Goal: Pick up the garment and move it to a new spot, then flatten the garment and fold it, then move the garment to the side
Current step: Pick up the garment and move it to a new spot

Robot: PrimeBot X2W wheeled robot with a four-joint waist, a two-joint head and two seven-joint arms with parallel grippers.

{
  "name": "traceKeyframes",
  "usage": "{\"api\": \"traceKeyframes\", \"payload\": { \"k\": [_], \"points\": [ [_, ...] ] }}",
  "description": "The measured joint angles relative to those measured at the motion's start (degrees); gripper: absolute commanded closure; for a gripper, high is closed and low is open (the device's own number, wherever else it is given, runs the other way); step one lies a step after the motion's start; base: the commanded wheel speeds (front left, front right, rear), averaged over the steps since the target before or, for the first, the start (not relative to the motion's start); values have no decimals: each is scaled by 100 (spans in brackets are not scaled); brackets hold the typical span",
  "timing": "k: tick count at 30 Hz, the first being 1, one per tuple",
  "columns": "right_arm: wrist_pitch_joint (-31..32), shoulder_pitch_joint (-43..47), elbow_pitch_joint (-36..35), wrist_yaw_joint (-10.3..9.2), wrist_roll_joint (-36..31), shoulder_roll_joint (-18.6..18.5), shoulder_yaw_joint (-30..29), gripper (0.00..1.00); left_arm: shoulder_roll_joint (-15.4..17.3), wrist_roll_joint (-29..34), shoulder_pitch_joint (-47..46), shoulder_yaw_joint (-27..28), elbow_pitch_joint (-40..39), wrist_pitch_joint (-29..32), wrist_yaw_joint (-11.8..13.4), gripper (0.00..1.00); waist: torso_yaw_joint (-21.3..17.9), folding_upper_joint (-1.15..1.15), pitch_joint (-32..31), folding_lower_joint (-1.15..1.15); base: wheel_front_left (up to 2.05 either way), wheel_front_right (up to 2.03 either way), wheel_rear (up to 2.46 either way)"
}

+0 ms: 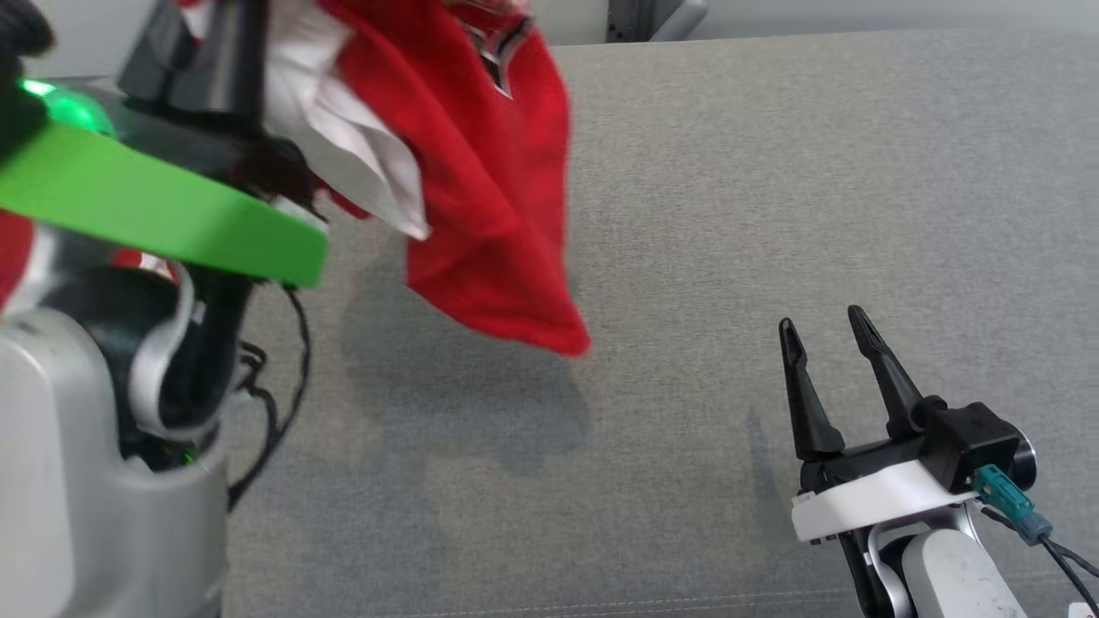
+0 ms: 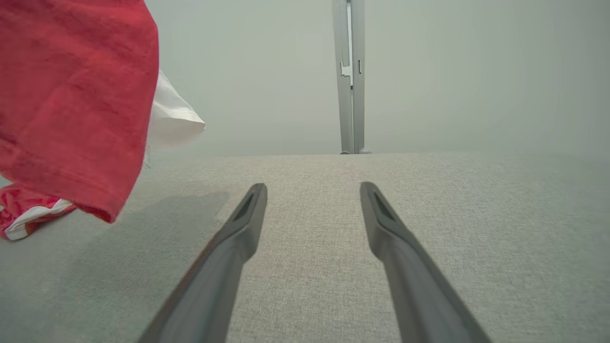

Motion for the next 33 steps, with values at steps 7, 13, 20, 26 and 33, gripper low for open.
{"api": "traceKeyframes", "payload": {
  "k": [7, 13, 20, 26, 33],
  "points": [
    [0, 20, -14, -1, 52, 26, 9, 0, -402, -27, 975, -831, -573, 361, 374, 100, -554, 0, -76, 0, 0, 0, 0],
    [1, 98, 4, 0, 112, 32, -20, 0, -398, 458, 1555, -1237, 923, -415, 391, 100, -1065, 0, -121, 0, 0, 0, 0],
    [0, 191, 37, 0, 148, 37, -5, 0, -538, 808, 1645, -1778, 3637, -1617, 40, 100, -1571, 0, -266, 0, 0, 0, 0],
    [0, 241, 40, 0, 107, 36, -27, 0, -612, 810, 1417, -2020, 5020, -2245, -129, 100, -1649, 0, -456, 0, 0, 0, 0],
    [0, 313, 26, 0, 41, 38, -58, 0, -667, 648, 1145, -2195, 5769, -2469, -180, 0, -1459, 0, -557, 0, 0, 0, 0]
  ]
}}
